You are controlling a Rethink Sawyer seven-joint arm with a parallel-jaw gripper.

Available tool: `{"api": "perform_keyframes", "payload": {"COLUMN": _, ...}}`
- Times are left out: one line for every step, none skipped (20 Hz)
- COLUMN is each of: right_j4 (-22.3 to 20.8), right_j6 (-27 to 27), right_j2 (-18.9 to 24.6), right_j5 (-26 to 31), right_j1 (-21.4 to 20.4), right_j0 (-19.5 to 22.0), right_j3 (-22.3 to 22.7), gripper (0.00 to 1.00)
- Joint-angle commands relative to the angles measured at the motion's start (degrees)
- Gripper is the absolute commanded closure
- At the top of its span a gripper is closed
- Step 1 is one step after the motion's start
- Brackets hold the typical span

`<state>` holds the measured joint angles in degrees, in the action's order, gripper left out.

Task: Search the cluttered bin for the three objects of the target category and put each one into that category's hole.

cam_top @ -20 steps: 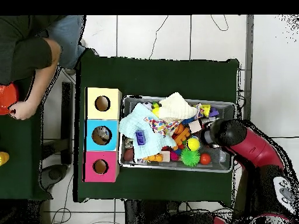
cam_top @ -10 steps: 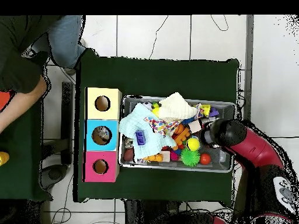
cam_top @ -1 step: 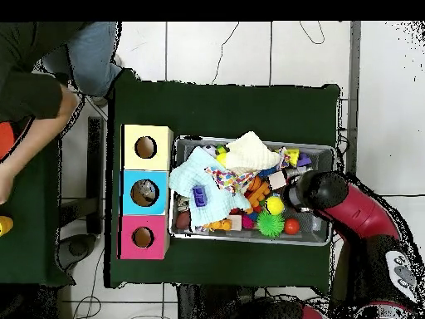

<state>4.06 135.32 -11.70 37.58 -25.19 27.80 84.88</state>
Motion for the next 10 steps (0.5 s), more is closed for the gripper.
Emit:
{"api": "perform_keyframes", "payload": {"right_j4": 0.69, "right_j6": 3.3, "right_j2": 5.71, "right_j5": -2.35, "right_j1": 3.6, "right_j0": 0.56, "right_j3": 3.63, "gripper": 0.0}}
{"api": "perform_keyframes", "payload": {"right_j4": 0.77, "right_j6": 3.39, "right_j2": 5.72, "right_j5": -2.39, "right_j1": 3.56, "right_j0": 0.51, "right_j3": 3.72, "gripper": 0.0}}
{"api": "perform_keyframes", "payload": {"right_j4": 0.8, "right_j6": 3.52, "right_j2": 5.67, "right_j5": -2.5, "right_j1": 3.59, "right_j0": 0.42, "right_j3": 3.72, "gripper": 0.0}}
{"api": "perform_keyframes", "payload": {"right_j4": 0.87, "right_j6": 3.52, "right_j2": 5.74, "right_j5": -2.53, "right_j1": 3.61, "right_j0": 0.43, "right_j3": 3.76, "gripper": 0.0}}
{"api": "perform_keyframes", "payload": {"right_j4": 0.9, "right_j6": 3.51, "right_j2": 5.78, "right_j5": -2.54, "right_j1": 3.62, "right_j0": 0.4, "right_j3": 3.75, "gripper": 0.0}}
{"api": "perform_keyframes", "payload": {"right_j4": 0.92, "right_j6": 3.5, "right_j2": 5.81, "right_j5": -2.55, "right_j1": 3.63, "right_j0": 0.38, "right_j3": 3.74, "gripper": 0.0}}
{"api": "perform_keyframes", "payload": {"right_j4": 0.95, "right_j6": 3.5, "right_j2": 5.86, "right_j5": -2.66, "right_j1": 3.65, "right_j0": 0.37, "right_j3": 3.78, "gripper": 0.0}}
{"api": "perform_keyframes", "payload": {"right_j4": 0.98, "right_j6": 3.5, "right_j2": 5.92, "right_j5": -2.76, "right_j1": 3.68, "right_j0": 0.36, "right_j3": 3.82, "gripper": 0.0}}
{"api": "perform_keyframes", "payload": {"right_j4": 1.03, "right_j6": 3.49, "right_j2": 5.98, "right_j5": -2.78, "right_j1": 3.72, "right_j0": 0.38, "right_j3": 3.82, "gripper": 0.0}}
{"api": "perform_keyframes", "payload": {"right_j4": 1.03, "right_j6": 3.5, "right_j2": 5.98, "right_j5": -2.81, "right_j1": 3.73, "right_j0": 0.36, "right_j3": 3.8, "gripper": 0.0}}
